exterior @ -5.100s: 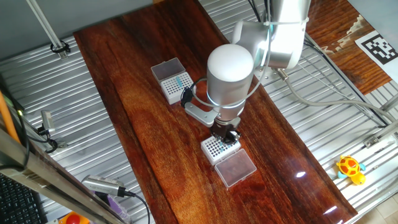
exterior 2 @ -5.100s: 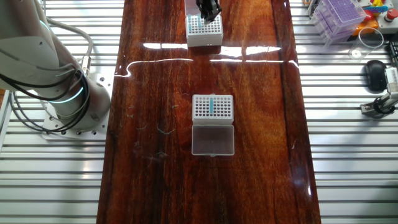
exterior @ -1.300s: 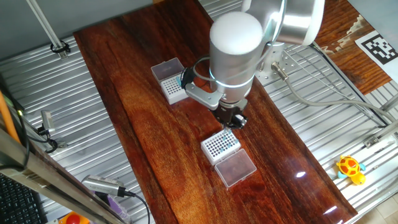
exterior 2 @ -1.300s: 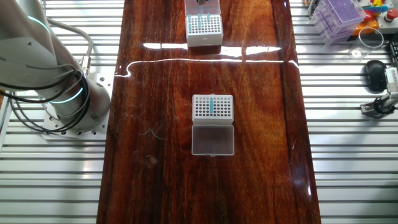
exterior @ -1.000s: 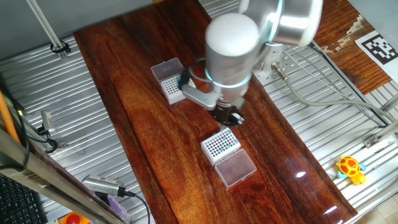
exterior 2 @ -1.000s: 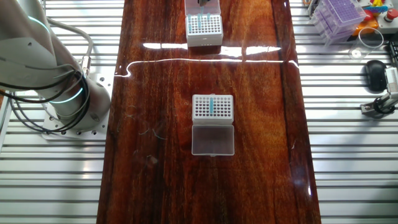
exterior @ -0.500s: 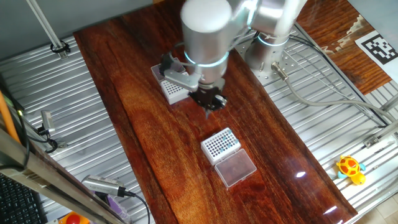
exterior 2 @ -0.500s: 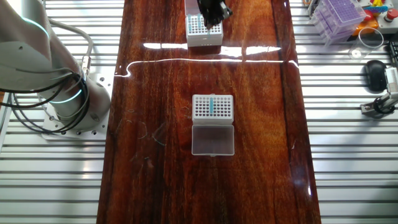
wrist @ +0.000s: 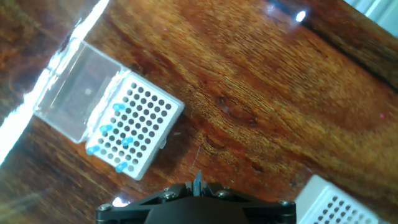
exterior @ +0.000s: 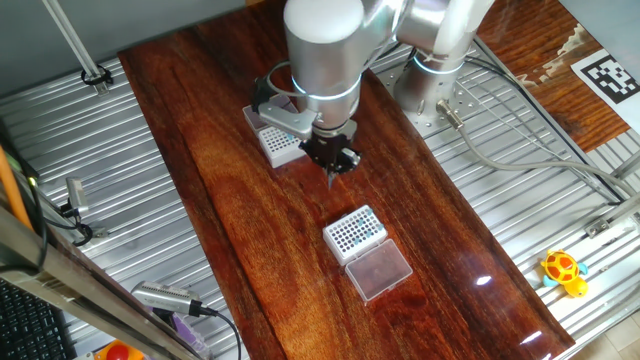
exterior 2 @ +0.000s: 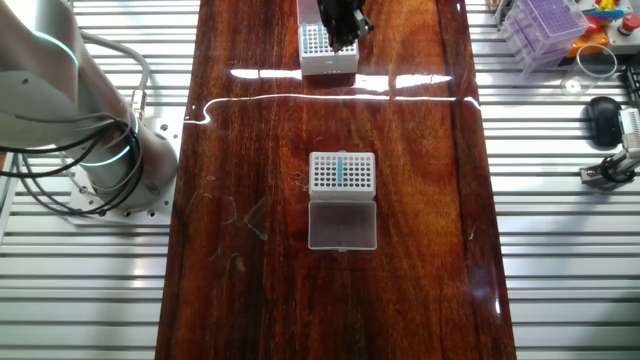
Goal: Transfer all medium pipette tips from one holder to another
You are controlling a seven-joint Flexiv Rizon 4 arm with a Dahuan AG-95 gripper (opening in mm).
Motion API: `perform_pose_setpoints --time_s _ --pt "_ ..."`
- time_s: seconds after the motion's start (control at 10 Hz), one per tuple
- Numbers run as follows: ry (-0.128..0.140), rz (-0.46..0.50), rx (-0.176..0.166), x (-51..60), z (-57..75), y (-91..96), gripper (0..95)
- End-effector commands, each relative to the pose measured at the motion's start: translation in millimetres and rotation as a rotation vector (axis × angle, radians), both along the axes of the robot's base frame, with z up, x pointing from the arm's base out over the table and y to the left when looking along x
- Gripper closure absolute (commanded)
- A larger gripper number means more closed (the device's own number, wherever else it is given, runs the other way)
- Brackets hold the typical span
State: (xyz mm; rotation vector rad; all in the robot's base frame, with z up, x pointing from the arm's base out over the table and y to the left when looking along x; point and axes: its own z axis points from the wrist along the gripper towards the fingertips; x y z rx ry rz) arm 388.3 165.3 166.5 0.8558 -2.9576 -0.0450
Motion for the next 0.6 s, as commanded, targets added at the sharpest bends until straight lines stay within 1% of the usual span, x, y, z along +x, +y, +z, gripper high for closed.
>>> perform_pose_setpoints --time_s 0.1,0.2,0.3,0.4,0.6 --pt "-0.005 0.073 0.001 8.2 3.8 -42.5 95.0" --pt "-0.003 0.098 0.0 12.1 9.4 -57.1 95.0" --pt "-0.001 0.114 -0.004 14.4 14.0 -67.5 95.0" --pt "-0.001 0.126 0.0 14.4 14.0 -67.5 95.0" --pt "-0.014 0.094 0.001 14.4 14.0 -67.5 95.0"
